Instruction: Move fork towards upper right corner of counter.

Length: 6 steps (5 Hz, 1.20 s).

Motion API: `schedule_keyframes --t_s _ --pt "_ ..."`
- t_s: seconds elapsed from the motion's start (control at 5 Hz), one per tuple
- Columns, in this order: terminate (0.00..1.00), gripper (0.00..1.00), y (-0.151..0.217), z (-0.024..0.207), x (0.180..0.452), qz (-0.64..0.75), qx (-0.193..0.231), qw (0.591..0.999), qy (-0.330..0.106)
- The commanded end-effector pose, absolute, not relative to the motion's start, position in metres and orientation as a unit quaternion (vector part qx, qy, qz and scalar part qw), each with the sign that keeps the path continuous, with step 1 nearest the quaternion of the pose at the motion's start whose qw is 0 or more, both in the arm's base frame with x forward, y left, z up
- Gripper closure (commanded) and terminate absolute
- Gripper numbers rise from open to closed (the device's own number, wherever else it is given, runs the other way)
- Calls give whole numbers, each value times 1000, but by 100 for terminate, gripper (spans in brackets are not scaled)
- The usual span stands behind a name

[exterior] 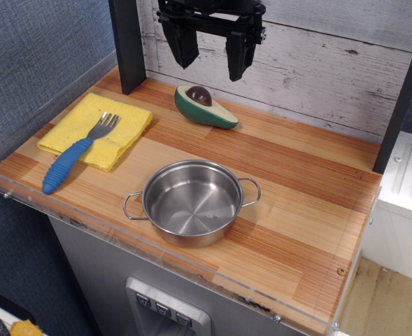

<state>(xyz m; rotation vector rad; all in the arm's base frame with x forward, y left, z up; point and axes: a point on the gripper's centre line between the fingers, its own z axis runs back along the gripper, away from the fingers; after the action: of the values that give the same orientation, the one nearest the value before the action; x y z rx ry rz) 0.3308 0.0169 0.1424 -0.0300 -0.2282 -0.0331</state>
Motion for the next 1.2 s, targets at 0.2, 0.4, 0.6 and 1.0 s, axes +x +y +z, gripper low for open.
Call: schedule_keyframes --t_s 0.2,0.4,0.6,1.0 --pt "0 0 56 137 302 -2 -6 993 -114" --pt "0 0 82 144 286 1 10 993 -119" --pt "0 0 107 140 277 1 16 991 -134" --pt "0 0 120 103 257 20 51 993 -107"
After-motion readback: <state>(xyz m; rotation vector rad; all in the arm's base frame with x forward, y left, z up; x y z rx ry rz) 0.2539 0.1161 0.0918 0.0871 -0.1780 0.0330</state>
